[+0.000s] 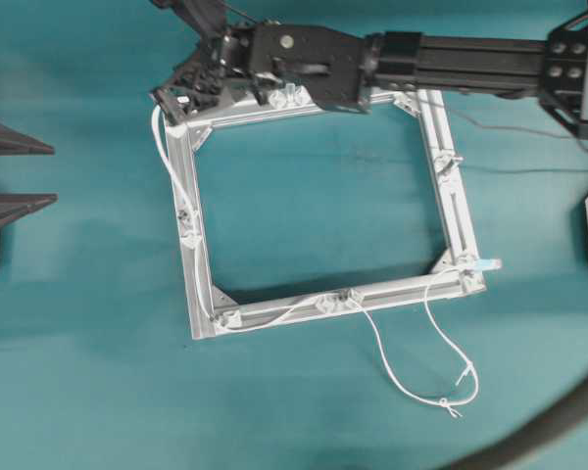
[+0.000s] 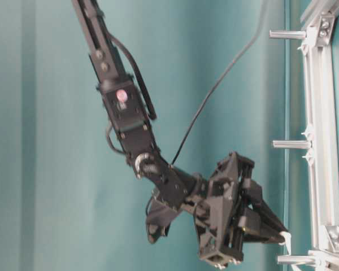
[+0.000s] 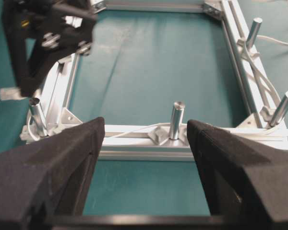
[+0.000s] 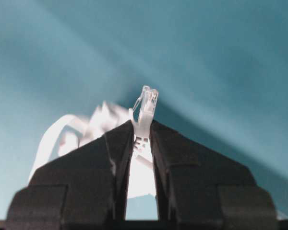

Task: Move the cable alternately left and right between 8 pins so it hooks onto each one.
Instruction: 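Pull the cable with the right gripper rightward along the top rail pins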

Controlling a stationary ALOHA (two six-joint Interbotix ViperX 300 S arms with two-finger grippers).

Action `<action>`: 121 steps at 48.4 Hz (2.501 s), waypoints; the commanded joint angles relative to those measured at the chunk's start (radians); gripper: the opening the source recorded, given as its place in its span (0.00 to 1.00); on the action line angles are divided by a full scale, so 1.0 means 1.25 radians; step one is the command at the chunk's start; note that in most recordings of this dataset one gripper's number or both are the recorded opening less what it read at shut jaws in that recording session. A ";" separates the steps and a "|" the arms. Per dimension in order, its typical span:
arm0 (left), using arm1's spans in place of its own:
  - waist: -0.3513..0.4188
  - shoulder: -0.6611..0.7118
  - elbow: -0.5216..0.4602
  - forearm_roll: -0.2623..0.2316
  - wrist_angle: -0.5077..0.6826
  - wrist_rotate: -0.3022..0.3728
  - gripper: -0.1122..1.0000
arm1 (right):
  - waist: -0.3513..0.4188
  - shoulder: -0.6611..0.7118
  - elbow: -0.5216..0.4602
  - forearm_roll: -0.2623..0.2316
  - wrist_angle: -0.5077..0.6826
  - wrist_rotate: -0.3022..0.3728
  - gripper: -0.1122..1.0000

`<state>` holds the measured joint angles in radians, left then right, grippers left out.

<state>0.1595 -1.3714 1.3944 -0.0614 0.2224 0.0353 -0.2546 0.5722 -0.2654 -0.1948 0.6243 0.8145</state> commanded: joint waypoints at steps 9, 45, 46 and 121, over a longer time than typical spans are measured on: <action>0.000 0.006 -0.009 0.002 -0.005 0.002 0.74 | 0.065 -0.096 0.090 -0.001 -0.032 0.005 0.21; 0.000 0.007 -0.010 0.004 -0.004 0.002 0.74 | 0.169 -0.244 0.301 -0.004 -0.172 0.017 0.21; 0.000 0.006 -0.010 0.002 -0.004 0.002 0.73 | 0.171 -0.247 0.301 -0.004 -0.174 0.011 0.21; 0.000 0.006 -0.010 0.002 -0.004 0.002 0.74 | 0.022 -0.593 0.711 -0.020 -0.093 -0.038 0.21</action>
<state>0.1611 -1.3714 1.3944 -0.0614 0.2224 0.0368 -0.2056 -0.1427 0.6274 -0.2040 0.4970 0.7701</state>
